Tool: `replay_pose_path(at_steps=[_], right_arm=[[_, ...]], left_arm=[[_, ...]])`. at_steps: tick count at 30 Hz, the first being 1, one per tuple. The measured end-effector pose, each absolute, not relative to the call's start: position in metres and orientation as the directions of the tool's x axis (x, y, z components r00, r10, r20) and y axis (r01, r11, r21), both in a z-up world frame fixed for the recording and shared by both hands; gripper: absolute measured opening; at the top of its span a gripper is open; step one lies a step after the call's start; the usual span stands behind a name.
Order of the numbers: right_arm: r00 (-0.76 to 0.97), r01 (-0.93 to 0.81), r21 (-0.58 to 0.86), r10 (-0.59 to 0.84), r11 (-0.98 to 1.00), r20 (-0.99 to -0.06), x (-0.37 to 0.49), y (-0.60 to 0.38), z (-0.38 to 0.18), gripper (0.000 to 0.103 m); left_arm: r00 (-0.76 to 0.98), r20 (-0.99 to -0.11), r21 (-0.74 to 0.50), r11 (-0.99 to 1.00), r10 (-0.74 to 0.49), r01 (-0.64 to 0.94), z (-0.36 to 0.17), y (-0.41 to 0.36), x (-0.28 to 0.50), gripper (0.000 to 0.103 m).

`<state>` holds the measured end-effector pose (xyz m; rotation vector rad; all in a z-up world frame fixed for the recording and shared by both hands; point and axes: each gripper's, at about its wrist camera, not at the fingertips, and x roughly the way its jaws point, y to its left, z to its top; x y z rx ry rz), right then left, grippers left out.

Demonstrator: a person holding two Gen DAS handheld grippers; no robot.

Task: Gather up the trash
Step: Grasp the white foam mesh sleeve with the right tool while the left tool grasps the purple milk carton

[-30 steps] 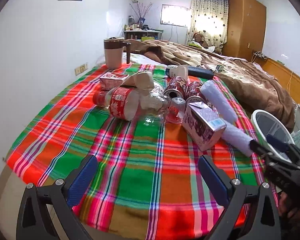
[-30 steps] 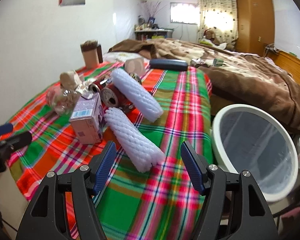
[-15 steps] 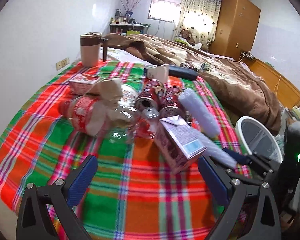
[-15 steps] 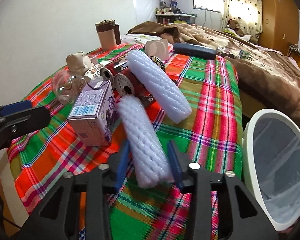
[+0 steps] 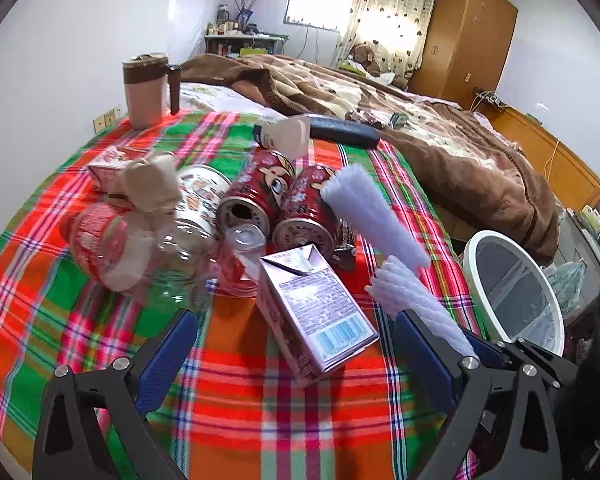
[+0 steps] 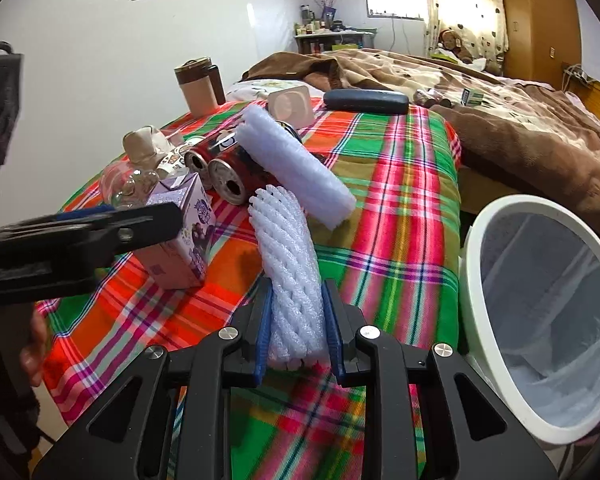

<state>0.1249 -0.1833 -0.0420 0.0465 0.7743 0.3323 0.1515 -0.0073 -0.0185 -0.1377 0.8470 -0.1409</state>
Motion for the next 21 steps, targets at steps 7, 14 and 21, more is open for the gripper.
replay_pose_path(at_steps=[7, 14, 21], right_arm=[[0.663, -0.261, 0.185, 0.315, 0.948, -0.679, 0.127, -0.19, -0.044, 0.025], [0.661, -0.252, 0.187, 0.31, 0.95, -0.683, 0.129, -0.19, -0.046, 0.025], [0.662, -0.245, 0.194, 0.31, 0.95, -0.682, 0.128, -0.192, -0.047, 0.025]], left_arm=[[0.64, -0.751, -0.169, 0.984, -0.162, 0.051, -0.033, -0.014, 0.163, 0.094], [0.629, -0.764, -0.165, 0.986, -0.144, 0.024, -0.042, -0.011, 0.175, 0.083], [0.613, -0.779, -0.155, 0.988, -0.133, 0.018, -0.048, -0.009, 0.178, 0.057]])
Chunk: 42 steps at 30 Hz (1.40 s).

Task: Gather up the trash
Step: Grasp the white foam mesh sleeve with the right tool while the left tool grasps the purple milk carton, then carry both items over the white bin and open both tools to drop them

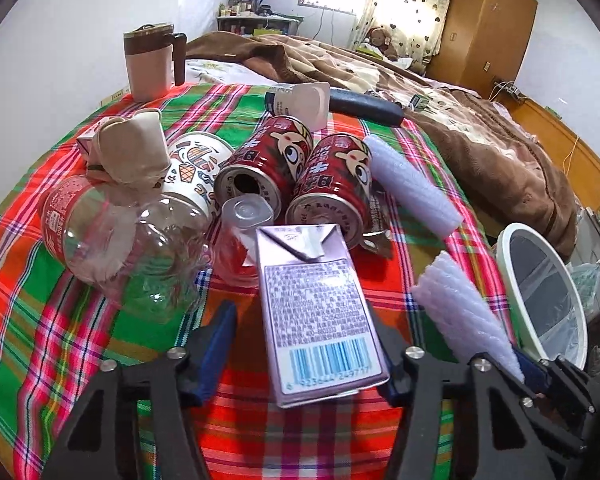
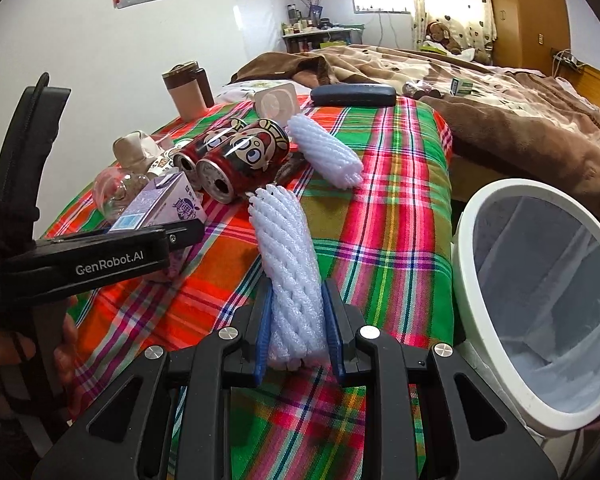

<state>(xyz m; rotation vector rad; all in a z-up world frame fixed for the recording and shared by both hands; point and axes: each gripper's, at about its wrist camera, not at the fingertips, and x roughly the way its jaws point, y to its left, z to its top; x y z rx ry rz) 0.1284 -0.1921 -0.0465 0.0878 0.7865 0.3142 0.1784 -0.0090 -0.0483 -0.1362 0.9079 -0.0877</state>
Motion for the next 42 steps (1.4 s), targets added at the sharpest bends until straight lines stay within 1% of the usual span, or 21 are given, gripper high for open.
replay_pose_path(at_steps=[2, 4, 17, 26, 33, 36, 42], right_arm=[[0.663, -0.242, 0.196, 0.31, 0.95, -0.682, 0.128, -0.193, -0.046, 0.025], [0.664, -0.242, 0.198, 0.311, 0.95, -0.68, 0.128, -0.193, -0.046, 0.025], [0.682, -0.236, 0.222, 0.324, 0.946, -0.656, 0.121, -0.2, -0.04, 0.025], [0.734, -0.188, 0.24, 0.298, 0.952, -0.61, 0.112, -0.226, -0.019, 0.025], [0.78, -0.109, 0.228, 0.226, 0.967, -0.584, 0.107, -0.26, -0.004, 0.025], [0.797, -0.051, 0.222, 0.174, 0.974, -0.578, 0.104, -0.281, -0.001, 0.025], [0.803, 0.053, 0.209, 0.083, 0.976, -0.591, 0.106, -0.312, -0.002, 0.025]], left_arm=[[0.608, -0.781, -0.163, 0.986, -0.142, 0.022, -0.049, -0.007, 0.177, 0.052], [0.612, -0.778, -0.164, 0.986, -0.144, 0.024, -0.049, -0.007, 0.176, 0.04], [0.642, -0.752, -0.159, 0.986, -0.148, 0.041, -0.035, -0.005, 0.157, 0.039], [0.672, -0.716, -0.149, 0.981, -0.191, 0.121, -0.006, -0.032, 0.145, 0.039], [0.675, -0.697, -0.121, 0.968, -0.242, 0.222, 0.014, -0.077, 0.143, 0.039], [0.675, -0.689, -0.109, 0.959, -0.264, 0.263, 0.019, -0.1, 0.144, 0.039], [0.643, -0.694, -0.104, 0.928, -0.326, 0.358, 0.02, -0.151, 0.148, 0.039]])
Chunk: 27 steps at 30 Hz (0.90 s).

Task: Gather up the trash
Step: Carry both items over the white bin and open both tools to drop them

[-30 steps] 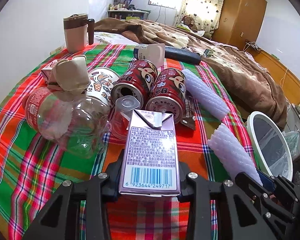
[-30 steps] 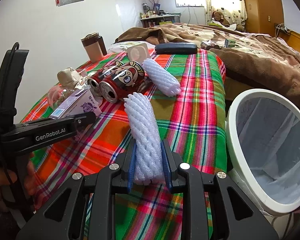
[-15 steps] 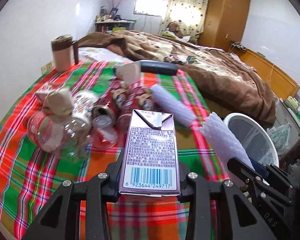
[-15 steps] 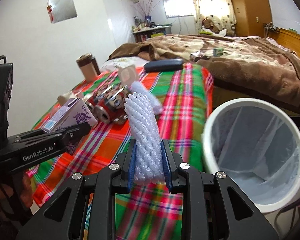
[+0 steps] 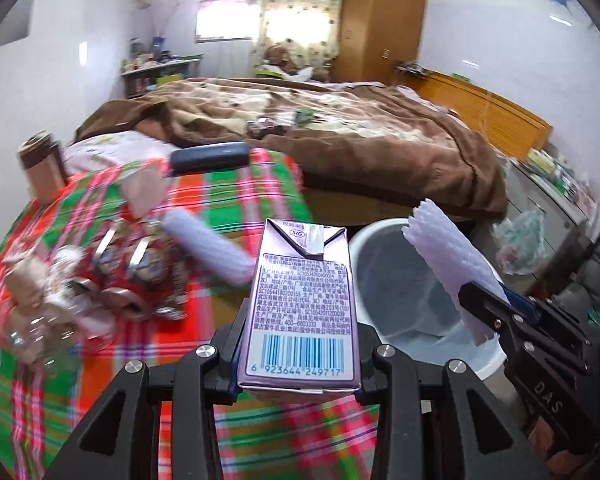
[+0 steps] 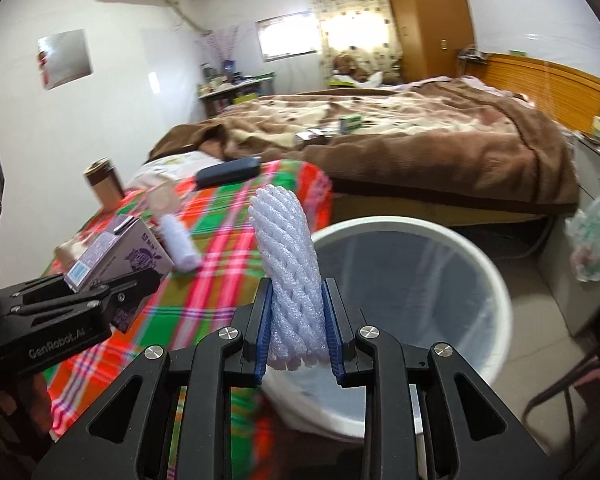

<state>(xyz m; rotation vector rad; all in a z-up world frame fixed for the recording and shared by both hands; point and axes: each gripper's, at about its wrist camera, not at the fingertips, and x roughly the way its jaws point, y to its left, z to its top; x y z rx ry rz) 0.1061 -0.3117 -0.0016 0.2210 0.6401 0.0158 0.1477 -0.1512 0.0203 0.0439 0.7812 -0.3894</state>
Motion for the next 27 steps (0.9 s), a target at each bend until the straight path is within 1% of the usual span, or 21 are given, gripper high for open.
replay_pose_path(at_steps=[5, 10, 21, 22, 23, 24, 25, 26, 27], right_arm=[[0.793, 0.128, 0.195, 0.018, 0.972, -0.61, 0.112, -0.33, -0.008, 0.025], [0.77, 0.185, 0.193, -0.02, 0.964, -0.638, 0.115, -0.35, -0.02, 0.025], [0.716, 0.245, 0.174, -0.057, 0.954, -0.696, 0.118, -0.375, -0.041, 0.026], [0.71, 0.254, 0.17, -0.064, 0.952, -0.701, 0.118, -0.377, -0.042, 0.026], [0.701, 0.261, 0.168, -0.068, 0.951, -0.71, 0.119, -0.378, -0.044, 0.027], [0.694, 0.264, 0.168, -0.066, 0.95, -0.717, 0.12, -0.38, -0.045, 0.027], [0.688, 0.268, 0.17, -0.064, 0.948, -0.723, 0.12, -0.381, -0.047, 0.028], [0.687, 0.269, 0.176, -0.061, 0.947, -0.724, 0.119, -0.381, -0.047, 0.03], [0.688, 0.268, 0.181, -0.056, 0.946, -0.724, 0.118, -0.382, -0.048, 0.034]], left_arm=[[0.609, -0.704, -0.094, 0.898, -0.366, 0.43, 0.017, -0.195, 0.152, 0.039], [0.58, -0.718, -0.09, 0.878, -0.384, 0.47, 0.01, -0.226, 0.159, 0.039], [0.534, -0.748, -0.099, 0.863, -0.393, 0.496, -0.012, -0.257, 0.175, 0.039], [0.532, -0.748, -0.101, 0.86, -0.398, 0.5, -0.013, -0.258, 0.176, 0.042], [0.528, -0.749, -0.103, 0.857, -0.4, 0.504, -0.015, -0.259, 0.178, 0.046], [0.521, -0.752, -0.108, 0.856, -0.403, 0.506, -0.016, -0.259, 0.178, 0.057], [0.519, -0.753, -0.115, 0.858, -0.404, 0.501, -0.017, -0.258, 0.179, 0.063], [0.519, -0.752, -0.12, 0.859, -0.406, 0.499, -0.018, -0.258, 0.179, 0.064], [0.515, -0.753, -0.129, 0.859, -0.41, 0.495, -0.019, -0.256, 0.18, 0.064]])
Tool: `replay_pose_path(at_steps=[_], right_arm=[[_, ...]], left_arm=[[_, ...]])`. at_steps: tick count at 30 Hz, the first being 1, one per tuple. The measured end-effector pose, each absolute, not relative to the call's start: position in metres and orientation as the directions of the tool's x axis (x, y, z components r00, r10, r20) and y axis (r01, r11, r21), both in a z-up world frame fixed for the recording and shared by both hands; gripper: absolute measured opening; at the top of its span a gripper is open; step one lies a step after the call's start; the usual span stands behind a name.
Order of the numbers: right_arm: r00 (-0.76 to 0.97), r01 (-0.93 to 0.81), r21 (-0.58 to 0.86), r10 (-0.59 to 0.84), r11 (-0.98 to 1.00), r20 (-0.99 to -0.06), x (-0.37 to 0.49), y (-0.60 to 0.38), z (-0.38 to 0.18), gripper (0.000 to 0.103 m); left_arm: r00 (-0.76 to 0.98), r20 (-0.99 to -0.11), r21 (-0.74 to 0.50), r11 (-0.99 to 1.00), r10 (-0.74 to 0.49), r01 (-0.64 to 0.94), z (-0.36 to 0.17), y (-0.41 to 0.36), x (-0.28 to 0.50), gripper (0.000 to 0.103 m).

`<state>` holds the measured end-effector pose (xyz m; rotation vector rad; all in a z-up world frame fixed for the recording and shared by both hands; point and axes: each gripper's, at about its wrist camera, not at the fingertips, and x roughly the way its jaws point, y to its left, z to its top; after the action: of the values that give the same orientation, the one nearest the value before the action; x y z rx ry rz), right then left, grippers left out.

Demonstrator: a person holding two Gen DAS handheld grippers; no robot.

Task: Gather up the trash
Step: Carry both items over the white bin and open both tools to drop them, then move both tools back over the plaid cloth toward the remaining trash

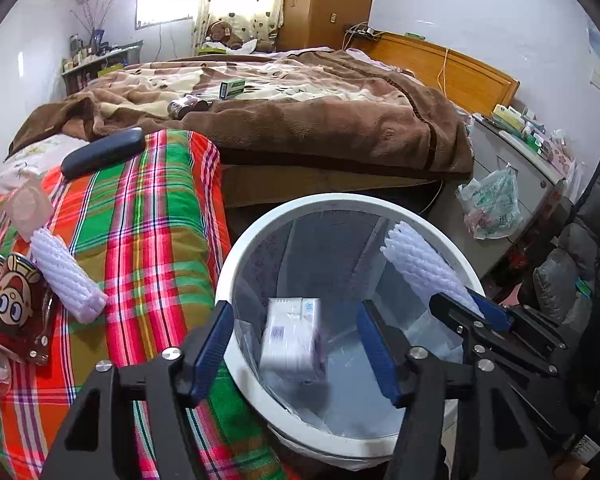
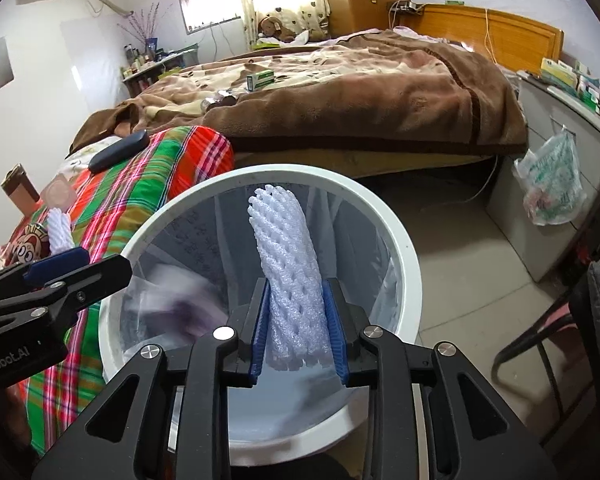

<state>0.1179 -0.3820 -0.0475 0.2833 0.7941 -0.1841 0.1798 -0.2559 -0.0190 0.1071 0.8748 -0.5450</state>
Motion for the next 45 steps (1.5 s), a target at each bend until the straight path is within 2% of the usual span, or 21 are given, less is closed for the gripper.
replay_pose_path(at_steps=[1, 3, 4, 13, 21, 38, 45], right_arm=[[0.687, 0.267, 0.184, -0.054, 0.946, -0.725, 0.117, -0.383, -0.048, 0.038], [0.686, 0.272, 0.186, -0.055, 0.944, -0.726, 0.115, -0.383, -0.047, 0.057], [0.688, 0.272, 0.188, -0.054, 0.944, -0.723, 0.118, -0.383, -0.047, 0.058], [0.711, 0.278, 0.201, -0.06, 0.939, -0.701, 0.111, -0.381, -0.038, 0.058], [0.766, 0.216, 0.219, -0.026, 0.951, -0.642, 0.108, -0.36, -0.019, 0.058], [0.789, 0.0, 0.209, 0.129, 0.978, -0.601, 0.129, -0.277, -0.01, 0.058], [0.773, -0.098, 0.195, 0.198, 0.976, -0.603, 0.152, -0.243, -0.012, 0.058]], left_arm=[[0.512, -0.755, -0.134, 0.86, -0.411, 0.493, -0.02, -0.254, 0.18, 0.065], [0.508, -0.757, -0.139, 0.86, -0.411, 0.49, -0.021, -0.252, 0.18, 0.066], [0.507, -0.755, -0.142, 0.859, -0.416, 0.493, -0.02, -0.252, 0.18, 0.067], [0.534, -0.738, -0.151, 0.872, -0.413, 0.466, -0.01, -0.233, 0.171, 0.067], [0.589, -0.71, -0.166, 0.905, -0.386, 0.393, 0.003, -0.186, 0.159, 0.067], [0.695, -0.696, -0.161, 0.982, -0.181, 0.094, 0.012, -0.035, 0.143, 0.068], [0.701, -0.706, -0.165, 0.986, -0.102, -0.022, 0.006, 0.018, 0.145, 0.071]])
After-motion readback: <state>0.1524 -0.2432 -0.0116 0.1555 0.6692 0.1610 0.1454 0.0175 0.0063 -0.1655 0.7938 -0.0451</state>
